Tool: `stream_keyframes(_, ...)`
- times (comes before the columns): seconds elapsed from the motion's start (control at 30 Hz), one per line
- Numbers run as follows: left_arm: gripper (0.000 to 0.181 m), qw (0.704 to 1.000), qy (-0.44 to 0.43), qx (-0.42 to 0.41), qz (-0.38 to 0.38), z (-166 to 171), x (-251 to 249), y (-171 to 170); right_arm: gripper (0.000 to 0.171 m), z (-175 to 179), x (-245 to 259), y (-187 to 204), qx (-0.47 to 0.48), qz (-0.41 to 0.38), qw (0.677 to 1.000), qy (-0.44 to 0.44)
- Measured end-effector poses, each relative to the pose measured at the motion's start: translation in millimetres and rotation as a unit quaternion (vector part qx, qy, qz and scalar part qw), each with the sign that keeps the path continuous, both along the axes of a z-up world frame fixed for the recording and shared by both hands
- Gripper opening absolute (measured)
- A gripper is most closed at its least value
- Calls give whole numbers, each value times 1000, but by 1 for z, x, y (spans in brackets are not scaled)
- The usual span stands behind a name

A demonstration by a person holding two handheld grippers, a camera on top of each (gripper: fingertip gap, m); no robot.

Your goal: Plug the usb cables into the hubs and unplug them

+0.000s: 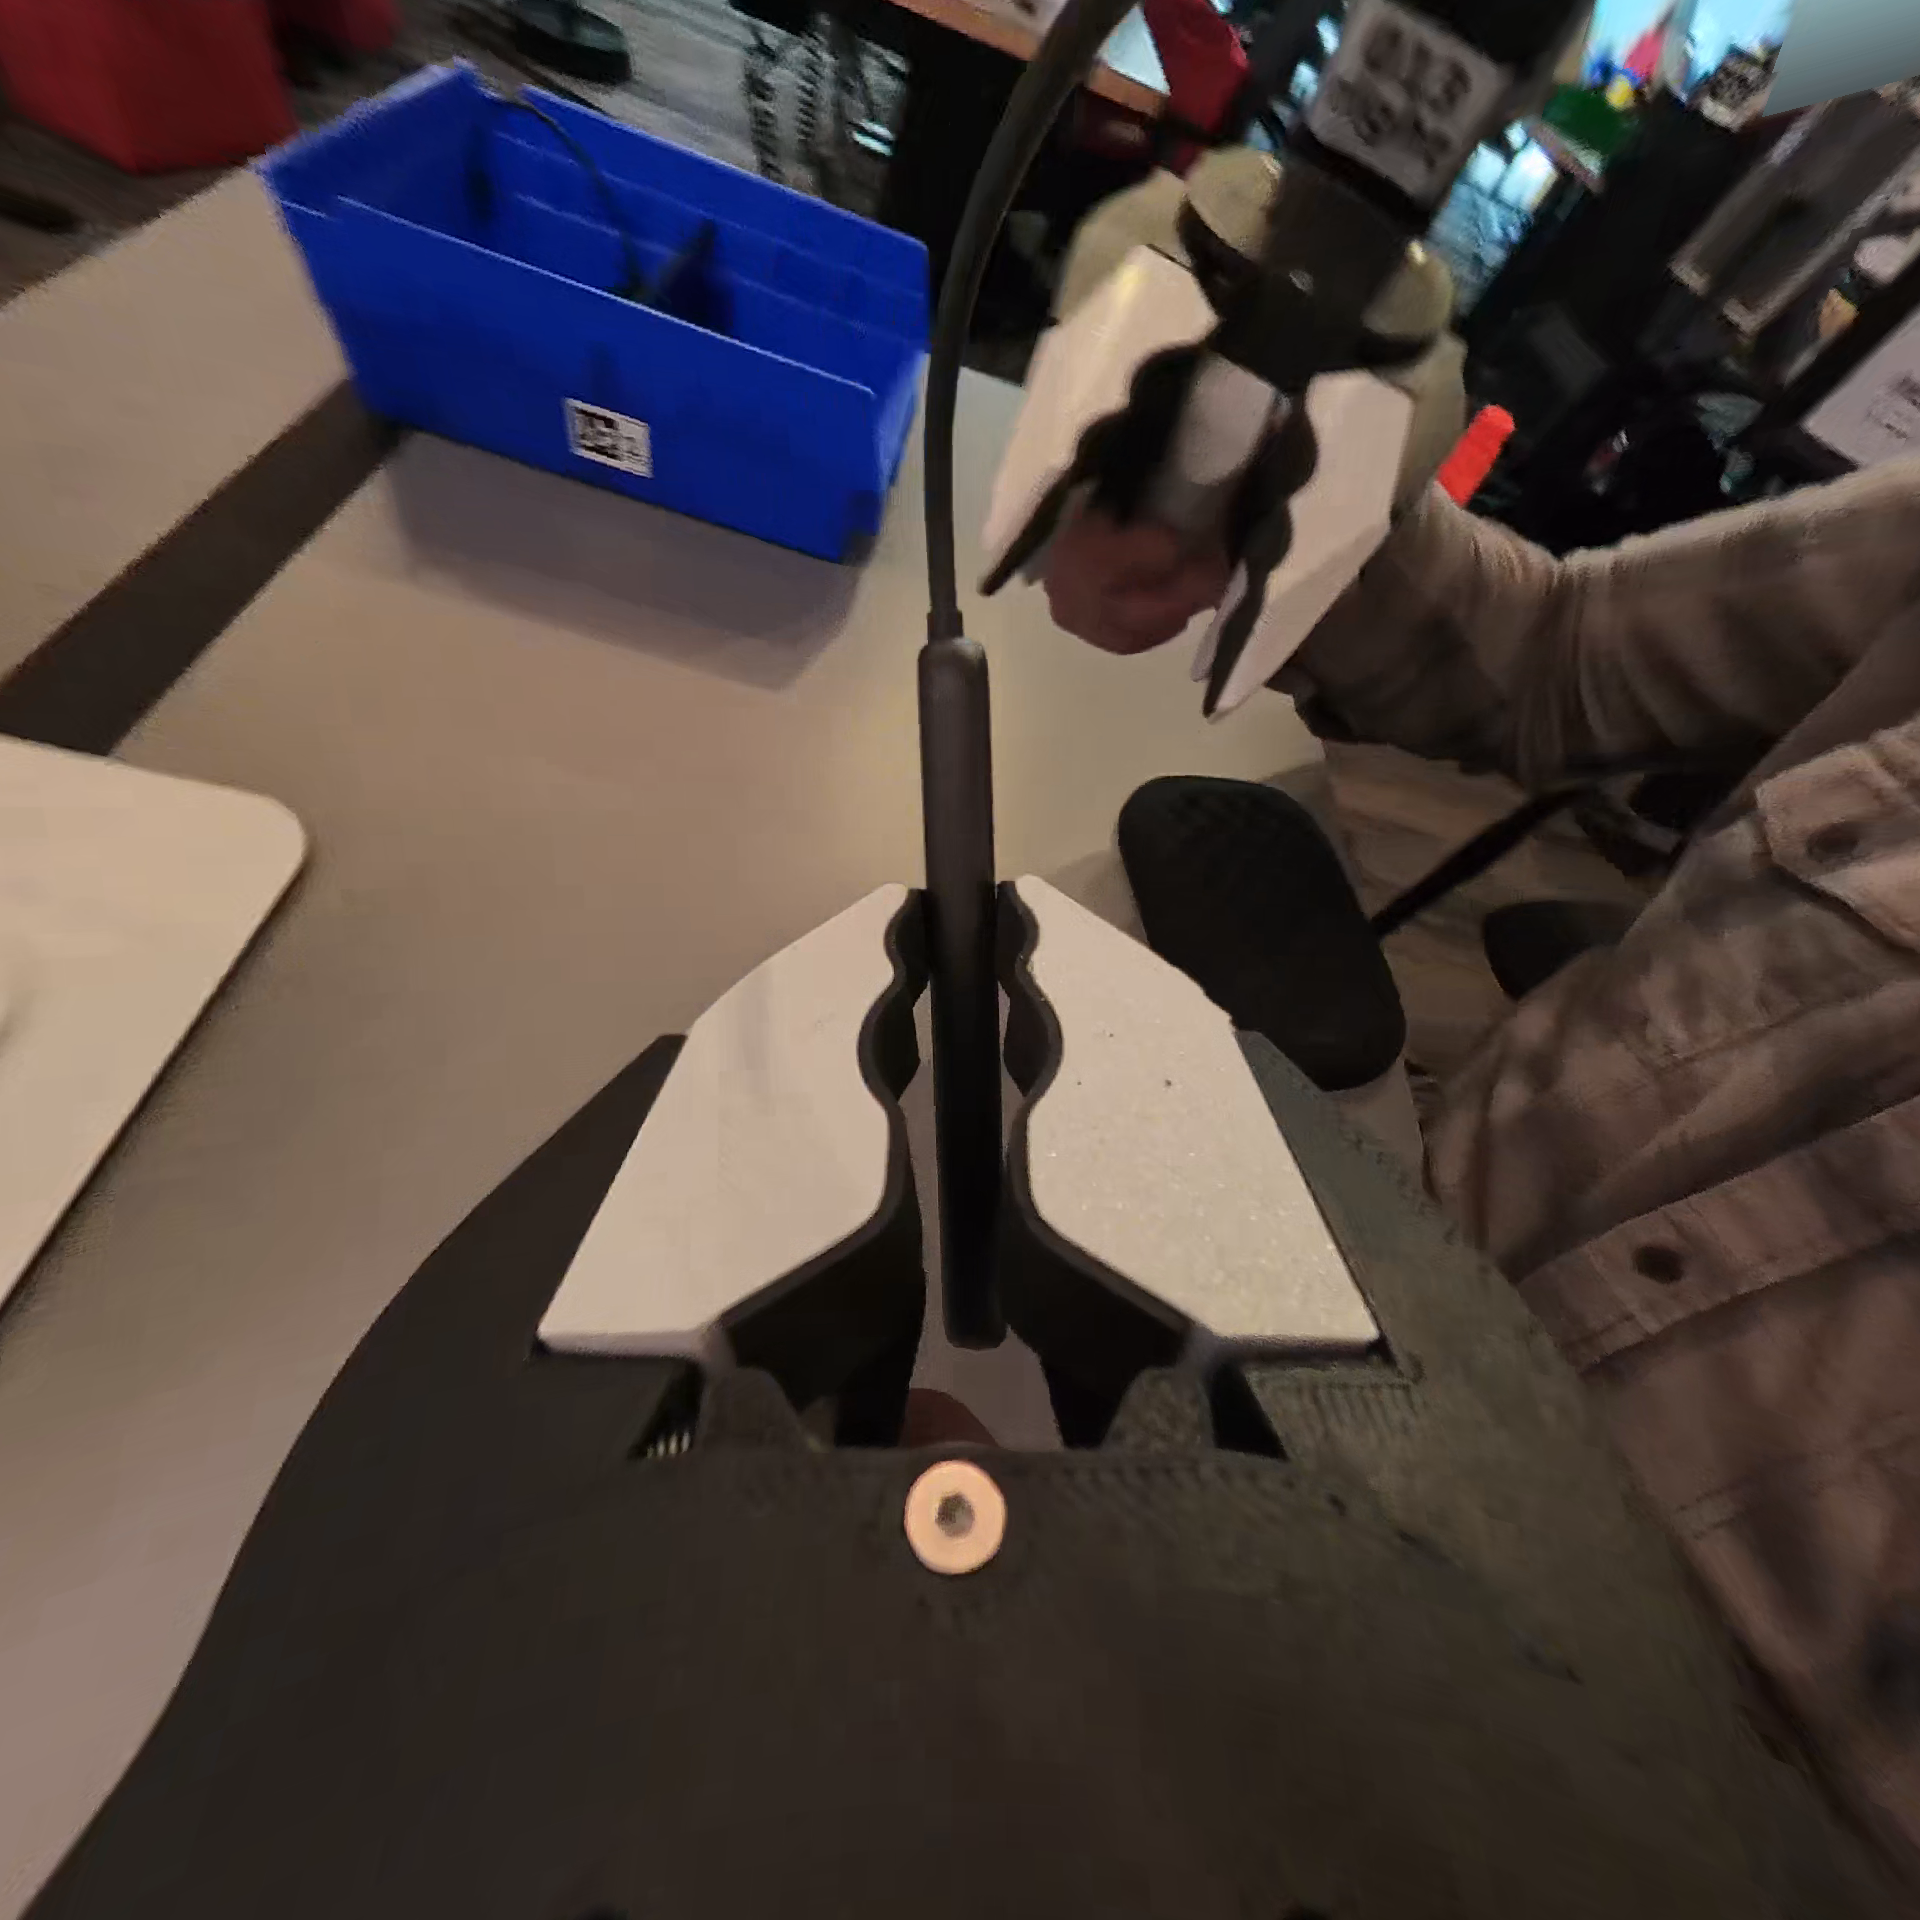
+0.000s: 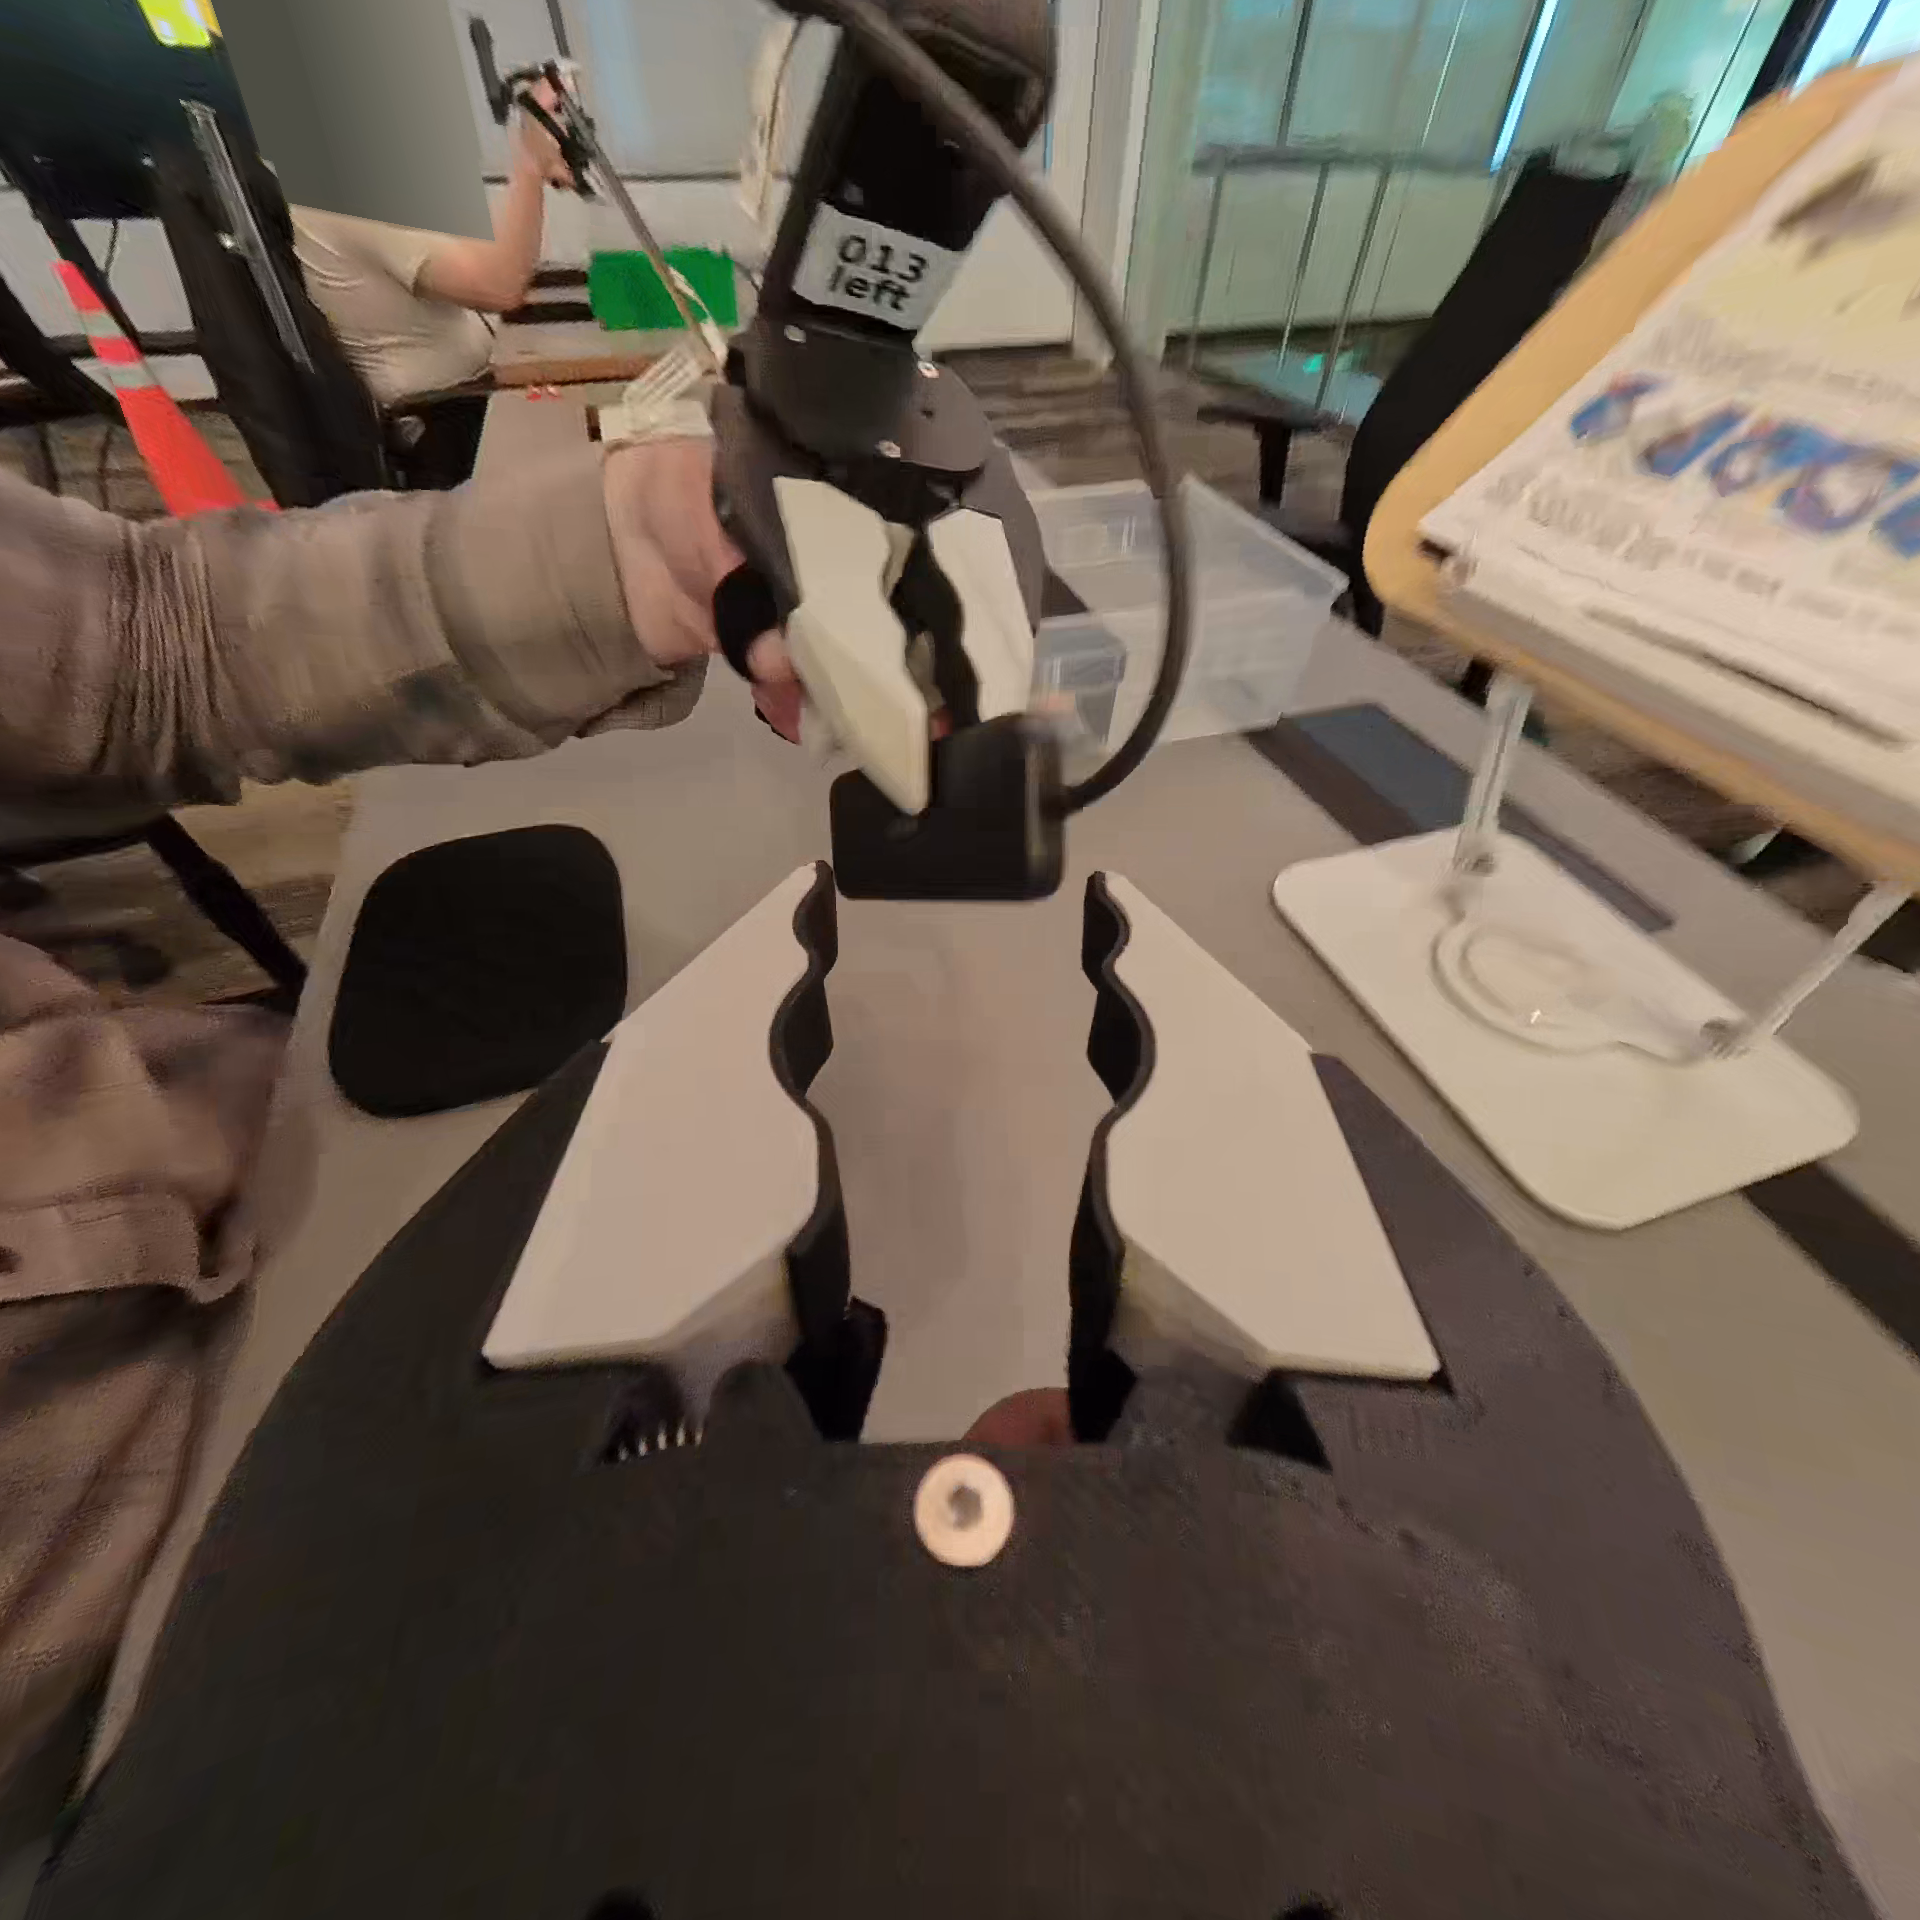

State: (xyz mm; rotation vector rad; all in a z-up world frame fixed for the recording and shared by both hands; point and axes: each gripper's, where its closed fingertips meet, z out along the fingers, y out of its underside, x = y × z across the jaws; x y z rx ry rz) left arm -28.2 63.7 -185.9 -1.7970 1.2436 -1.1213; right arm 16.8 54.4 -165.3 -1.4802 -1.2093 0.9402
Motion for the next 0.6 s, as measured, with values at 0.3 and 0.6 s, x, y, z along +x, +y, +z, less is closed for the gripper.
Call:
stream_keyframes(0.3,13,992,71,23,-99,-29,47,-20,11,-32,3,-6,-89,56,994,-21)
stream_keyframes(0.6,64,998,-49,27,19,12,24,11,10,29,32,13,-52,-4,985,165)
